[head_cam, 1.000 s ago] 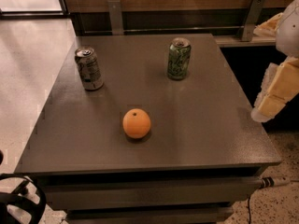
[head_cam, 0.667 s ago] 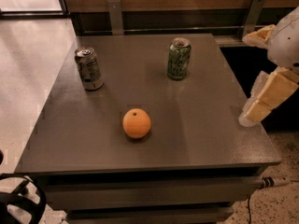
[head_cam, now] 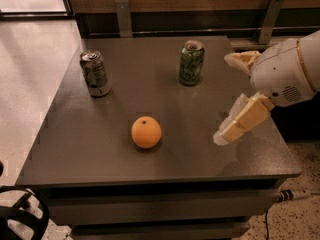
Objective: Pick orange
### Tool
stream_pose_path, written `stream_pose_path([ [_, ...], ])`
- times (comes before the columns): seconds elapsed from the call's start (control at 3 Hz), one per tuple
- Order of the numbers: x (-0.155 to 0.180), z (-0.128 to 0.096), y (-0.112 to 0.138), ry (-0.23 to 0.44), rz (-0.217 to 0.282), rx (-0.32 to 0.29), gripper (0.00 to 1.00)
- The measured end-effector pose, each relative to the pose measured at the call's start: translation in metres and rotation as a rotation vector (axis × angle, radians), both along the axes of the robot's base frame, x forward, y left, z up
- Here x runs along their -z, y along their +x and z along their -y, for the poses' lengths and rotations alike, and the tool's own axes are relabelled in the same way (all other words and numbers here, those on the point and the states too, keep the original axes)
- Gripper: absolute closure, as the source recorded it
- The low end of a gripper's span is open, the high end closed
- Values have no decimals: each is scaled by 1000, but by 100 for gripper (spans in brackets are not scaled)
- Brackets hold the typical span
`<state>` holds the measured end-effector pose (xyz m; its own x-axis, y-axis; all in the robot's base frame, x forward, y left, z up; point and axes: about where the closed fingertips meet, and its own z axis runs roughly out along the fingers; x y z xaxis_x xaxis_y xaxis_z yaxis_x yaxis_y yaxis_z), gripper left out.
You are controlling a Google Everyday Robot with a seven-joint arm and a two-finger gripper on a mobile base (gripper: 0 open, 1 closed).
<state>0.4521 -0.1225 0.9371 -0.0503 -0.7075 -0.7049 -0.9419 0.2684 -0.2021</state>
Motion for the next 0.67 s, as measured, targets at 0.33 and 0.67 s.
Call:
stream_pose_path([
  [0.33,17,-26,3,93,-6,-12,0],
  [0.67,33,-47,5,166,-22,-35,0],
])
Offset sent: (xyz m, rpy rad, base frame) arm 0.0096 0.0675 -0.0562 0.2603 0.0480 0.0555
